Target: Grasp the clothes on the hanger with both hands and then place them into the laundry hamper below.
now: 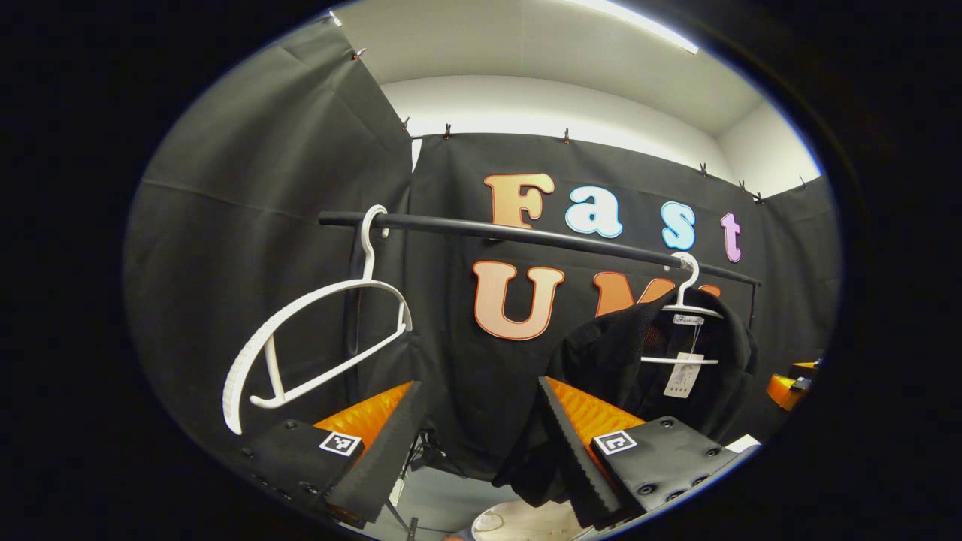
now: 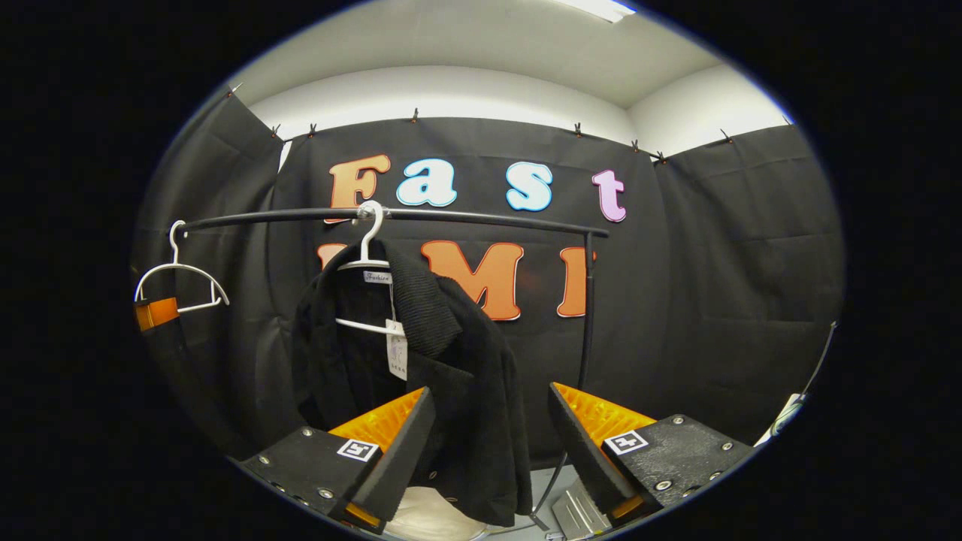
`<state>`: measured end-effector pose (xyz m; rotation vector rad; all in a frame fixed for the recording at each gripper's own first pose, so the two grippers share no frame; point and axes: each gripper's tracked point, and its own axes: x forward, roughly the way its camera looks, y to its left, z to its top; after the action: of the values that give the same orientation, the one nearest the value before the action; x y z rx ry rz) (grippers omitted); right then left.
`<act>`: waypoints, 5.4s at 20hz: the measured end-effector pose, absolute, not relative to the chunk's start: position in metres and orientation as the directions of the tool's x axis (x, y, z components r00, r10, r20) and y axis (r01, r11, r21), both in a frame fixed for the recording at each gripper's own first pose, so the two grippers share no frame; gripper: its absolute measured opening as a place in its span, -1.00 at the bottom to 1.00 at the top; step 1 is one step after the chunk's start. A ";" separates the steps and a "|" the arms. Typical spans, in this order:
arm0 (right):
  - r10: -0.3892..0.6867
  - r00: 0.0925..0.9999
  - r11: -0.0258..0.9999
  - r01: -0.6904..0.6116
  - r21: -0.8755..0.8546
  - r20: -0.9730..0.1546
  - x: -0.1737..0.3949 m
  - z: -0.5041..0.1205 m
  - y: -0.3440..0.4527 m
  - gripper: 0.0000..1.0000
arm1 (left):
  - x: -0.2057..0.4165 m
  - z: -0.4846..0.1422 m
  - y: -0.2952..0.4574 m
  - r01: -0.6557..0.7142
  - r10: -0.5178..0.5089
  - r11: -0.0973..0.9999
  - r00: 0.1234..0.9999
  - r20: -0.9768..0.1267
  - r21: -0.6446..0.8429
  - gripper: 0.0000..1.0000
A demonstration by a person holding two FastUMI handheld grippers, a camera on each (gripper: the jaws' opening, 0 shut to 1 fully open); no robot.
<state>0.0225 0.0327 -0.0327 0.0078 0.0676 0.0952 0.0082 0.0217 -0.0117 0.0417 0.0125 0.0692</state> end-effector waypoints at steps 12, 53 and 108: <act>0.139 0.971 0.989 -0.126 0.078 -0.196 0.058 -0.101 0.087 0.87 | 0.011 -0.030 0.059 -0.115 0.119 0.991 0.991 -0.057 0.073 1.00; 0.264 0.942 0.960 -0.234 0.156 -0.209 0.127 -0.107 0.064 -0.88 | 0.138 -0.142 -0.182 0.163 -0.148 0.984 0.974 -0.172 0.076 0.86; 0.172 0.985 0.981 -0.168 0.095 -0.032 0.174 0.031 -0.040 -0.96 | 0.197 -0.030 -0.059 0.011 -0.015 0.995 0.999 0.034 0.103 -0.81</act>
<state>0.1745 -0.0395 0.0312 0.0924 0.0397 0.1709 0.1975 -0.0592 -0.0296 0.1035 -0.0351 -0.0129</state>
